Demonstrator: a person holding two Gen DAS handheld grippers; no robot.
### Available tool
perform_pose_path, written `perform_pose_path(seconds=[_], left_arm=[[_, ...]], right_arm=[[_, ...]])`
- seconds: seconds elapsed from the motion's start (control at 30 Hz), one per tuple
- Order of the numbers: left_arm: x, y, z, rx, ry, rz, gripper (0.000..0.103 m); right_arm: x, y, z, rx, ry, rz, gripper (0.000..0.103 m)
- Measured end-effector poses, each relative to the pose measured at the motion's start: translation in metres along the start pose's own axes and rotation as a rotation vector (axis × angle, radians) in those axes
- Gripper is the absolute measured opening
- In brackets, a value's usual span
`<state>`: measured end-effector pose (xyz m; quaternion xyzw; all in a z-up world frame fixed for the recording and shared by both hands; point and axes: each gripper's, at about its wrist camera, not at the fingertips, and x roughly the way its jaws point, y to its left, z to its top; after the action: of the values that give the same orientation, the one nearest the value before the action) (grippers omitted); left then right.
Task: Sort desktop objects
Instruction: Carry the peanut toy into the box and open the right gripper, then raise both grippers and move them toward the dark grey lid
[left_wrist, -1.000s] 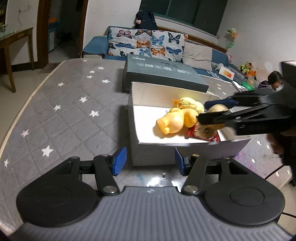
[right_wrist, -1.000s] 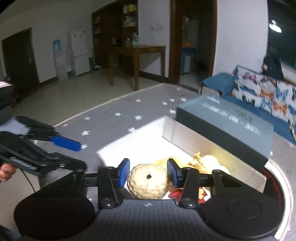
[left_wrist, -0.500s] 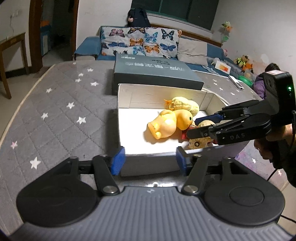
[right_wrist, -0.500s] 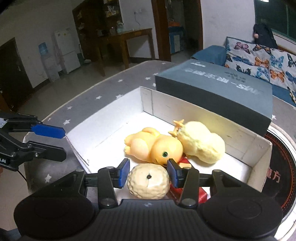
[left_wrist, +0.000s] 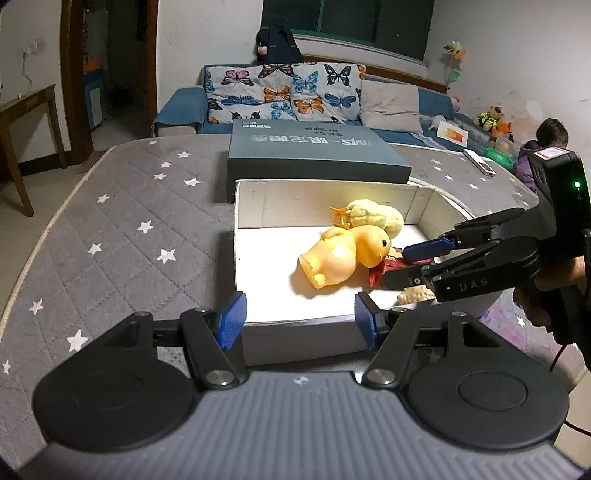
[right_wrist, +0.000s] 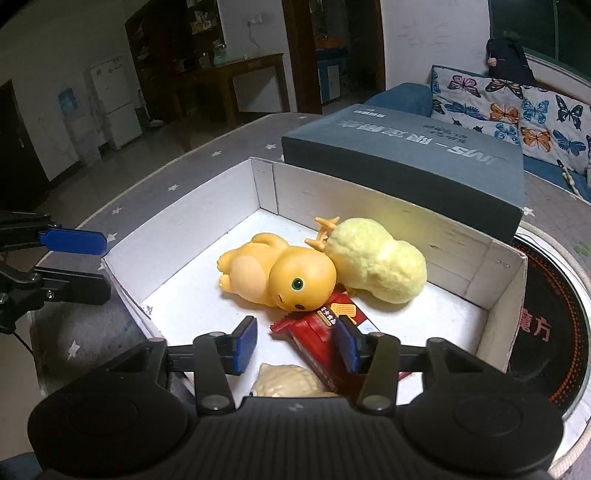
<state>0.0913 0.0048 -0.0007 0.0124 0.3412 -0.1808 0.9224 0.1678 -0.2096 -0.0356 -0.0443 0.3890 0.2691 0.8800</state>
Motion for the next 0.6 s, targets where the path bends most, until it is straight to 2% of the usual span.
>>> perform_pose_path(seconds=[0.03,0.1,0.23,0.3,0.37,0.47,0.6], left_arm=[[0.0,-0.001,0.001,0.0,-0.004,0.007,0.064],[-0.002,-0.003,0.001,0.005,-0.02,0.028,0.076],[-0.003,-0.008,0.003,0.026,-0.049,0.054,0.077],[-0.004,-0.011,0.005,0.031,-0.062,0.062,0.077],[-0.004,-0.015,0.006,0.042,-0.079,0.077,0.078],[-0.005,-0.021,0.007,0.053,-0.105,0.103,0.089],[-0.007,-0.028,0.006,0.071,-0.141,0.124,0.089]], right_arm=[[0.0,0.0,0.0,0.0,-0.002,-0.006,0.052],[-0.001,0.001,-0.001,-0.001,-0.007,-0.019,0.053],[-0.007,0.002,-0.003,0.012,-0.035,-0.046,0.07],[-0.012,0.004,-0.005,0.019,-0.055,-0.062,0.071],[-0.016,0.005,-0.006,0.03,-0.072,-0.075,0.077],[-0.024,0.008,-0.009,0.037,-0.103,-0.105,0.085],[-0.032,0.012,-0.011,0.048,-0.133,-0.135,0.09]])
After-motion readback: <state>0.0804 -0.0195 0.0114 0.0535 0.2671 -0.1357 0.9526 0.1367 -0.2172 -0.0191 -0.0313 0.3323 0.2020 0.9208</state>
